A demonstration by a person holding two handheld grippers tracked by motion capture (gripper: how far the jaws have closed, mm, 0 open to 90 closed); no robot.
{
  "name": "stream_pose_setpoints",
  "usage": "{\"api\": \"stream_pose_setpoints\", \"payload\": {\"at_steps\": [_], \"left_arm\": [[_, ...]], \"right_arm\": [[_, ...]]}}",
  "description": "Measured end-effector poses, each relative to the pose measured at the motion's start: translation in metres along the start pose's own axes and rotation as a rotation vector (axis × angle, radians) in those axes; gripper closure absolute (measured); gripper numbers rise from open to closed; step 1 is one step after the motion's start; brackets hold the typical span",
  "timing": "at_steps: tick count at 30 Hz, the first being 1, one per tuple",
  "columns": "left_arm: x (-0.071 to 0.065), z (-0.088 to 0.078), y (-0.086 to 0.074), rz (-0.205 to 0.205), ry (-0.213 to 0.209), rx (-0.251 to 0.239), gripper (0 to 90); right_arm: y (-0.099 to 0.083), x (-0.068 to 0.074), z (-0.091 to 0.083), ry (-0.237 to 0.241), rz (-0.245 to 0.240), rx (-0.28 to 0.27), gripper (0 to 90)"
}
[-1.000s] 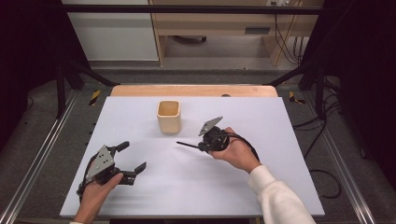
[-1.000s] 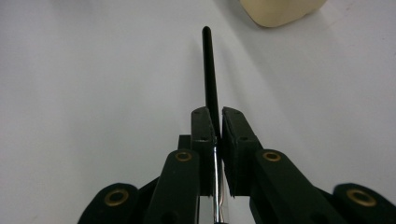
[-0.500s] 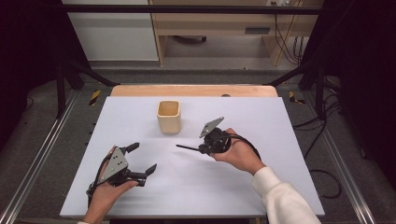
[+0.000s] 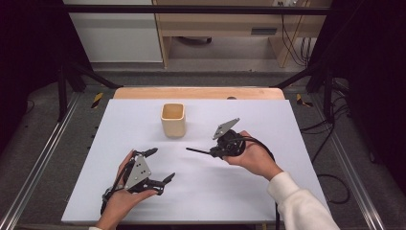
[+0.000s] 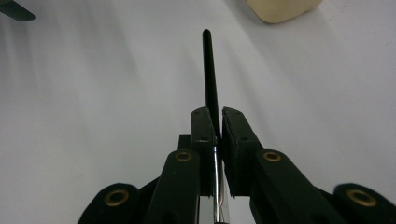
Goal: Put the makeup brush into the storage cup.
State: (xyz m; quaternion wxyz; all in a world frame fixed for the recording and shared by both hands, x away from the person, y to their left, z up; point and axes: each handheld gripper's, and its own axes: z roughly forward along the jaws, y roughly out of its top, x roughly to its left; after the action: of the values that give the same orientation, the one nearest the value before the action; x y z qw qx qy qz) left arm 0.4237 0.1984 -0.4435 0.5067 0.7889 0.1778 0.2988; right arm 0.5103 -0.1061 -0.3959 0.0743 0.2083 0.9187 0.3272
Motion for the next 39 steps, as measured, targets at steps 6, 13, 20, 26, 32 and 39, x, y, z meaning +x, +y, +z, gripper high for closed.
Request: {"api": "stream_pose_setpoints", "payload": {"at_steps": [6,13,20,26,32,39], "left_arm": [[-0.004,0.016,0.015,0.072,-0.034,0.023,3.4],[0.002,0.036,0.034,0.126,-0.009,0.034,3.5],[0.003,0.042,0.033,0.140,0.024,0.035,3.6],[-0.005,0.042,0.028,0.151,0.015,0.060,3.9],[-0.012,0.049,0.026,0.199,0.015,0.096,5.8],[-0.017,0.053,0.022,0.214,-0.003,0.108,6.0]], "right_arm": [[0.000,-0.002,-0.011,-0.009,0.002,0.011,83.6],[0.005,0.000,-0.018,-0.014,-0.004,-0.003,83.6],[0.005,0.002,-0.022,-0.007,-0.009,0.003,83.6],[0.006,0.005,-0.024,-0.015,0.005,-0.008,83.6],[0.008,0.008,-0.021,-0.019,0.000,0.024,83.6],[0.014,0.012,-0.014,0.006,-0.013,0.042,83.6]]}}
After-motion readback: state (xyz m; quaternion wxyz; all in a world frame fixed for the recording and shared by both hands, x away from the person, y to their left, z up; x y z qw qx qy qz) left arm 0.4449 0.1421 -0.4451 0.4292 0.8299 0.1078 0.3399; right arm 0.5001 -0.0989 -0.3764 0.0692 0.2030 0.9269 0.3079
